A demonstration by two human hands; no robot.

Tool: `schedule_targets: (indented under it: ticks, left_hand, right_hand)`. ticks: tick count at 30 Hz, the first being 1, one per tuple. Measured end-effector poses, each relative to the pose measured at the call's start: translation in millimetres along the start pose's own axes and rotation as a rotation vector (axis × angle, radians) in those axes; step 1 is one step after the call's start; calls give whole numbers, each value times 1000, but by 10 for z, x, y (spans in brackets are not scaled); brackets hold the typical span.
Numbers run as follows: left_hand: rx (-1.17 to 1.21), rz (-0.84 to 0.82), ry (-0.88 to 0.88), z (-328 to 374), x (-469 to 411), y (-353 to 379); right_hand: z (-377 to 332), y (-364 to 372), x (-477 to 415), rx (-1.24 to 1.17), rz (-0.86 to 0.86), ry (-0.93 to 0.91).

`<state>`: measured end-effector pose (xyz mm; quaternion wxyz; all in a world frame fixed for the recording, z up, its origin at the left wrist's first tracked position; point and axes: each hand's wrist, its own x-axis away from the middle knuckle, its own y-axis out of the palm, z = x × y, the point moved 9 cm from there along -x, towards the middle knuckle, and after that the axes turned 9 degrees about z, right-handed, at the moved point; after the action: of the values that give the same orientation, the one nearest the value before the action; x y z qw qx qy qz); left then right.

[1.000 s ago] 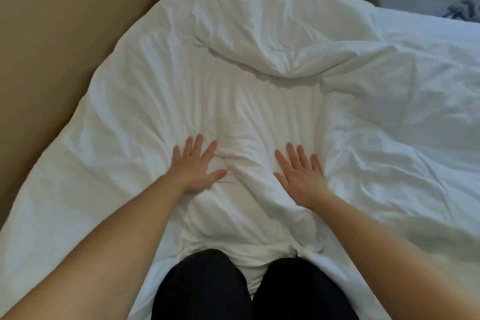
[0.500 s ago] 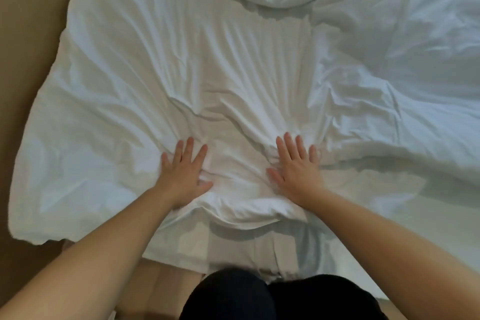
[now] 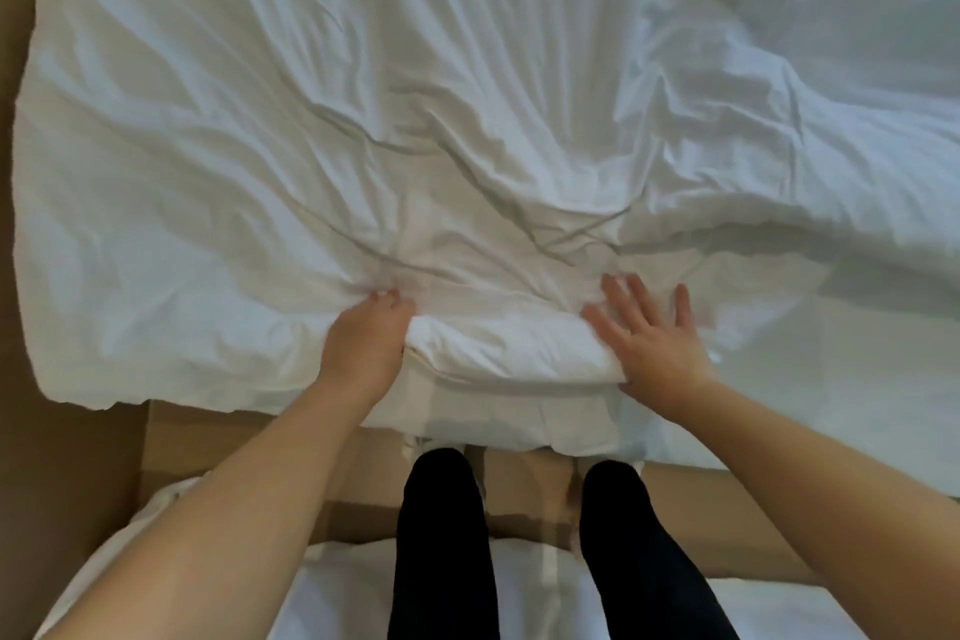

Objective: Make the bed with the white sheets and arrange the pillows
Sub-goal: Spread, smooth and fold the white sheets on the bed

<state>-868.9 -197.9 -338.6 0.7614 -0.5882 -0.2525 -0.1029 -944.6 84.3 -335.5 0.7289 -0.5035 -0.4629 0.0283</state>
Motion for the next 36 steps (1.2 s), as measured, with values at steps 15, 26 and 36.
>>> schedule_targets:
  ticks: [15, 26, 36]
  left_hand:
    - [-429, -311, 57, 752, 118, -391]
    - [-242, -190, 344, 3868, -39, 670]
    - [385, -471, 379, 4077, -132, 12]
  right_hand:
    - [320, -163, 346, -767, 43, 72]
    - [2379, 745, 1162, -260, 190, 183]
    - [2585, 560, 897, -209, 493, 234]
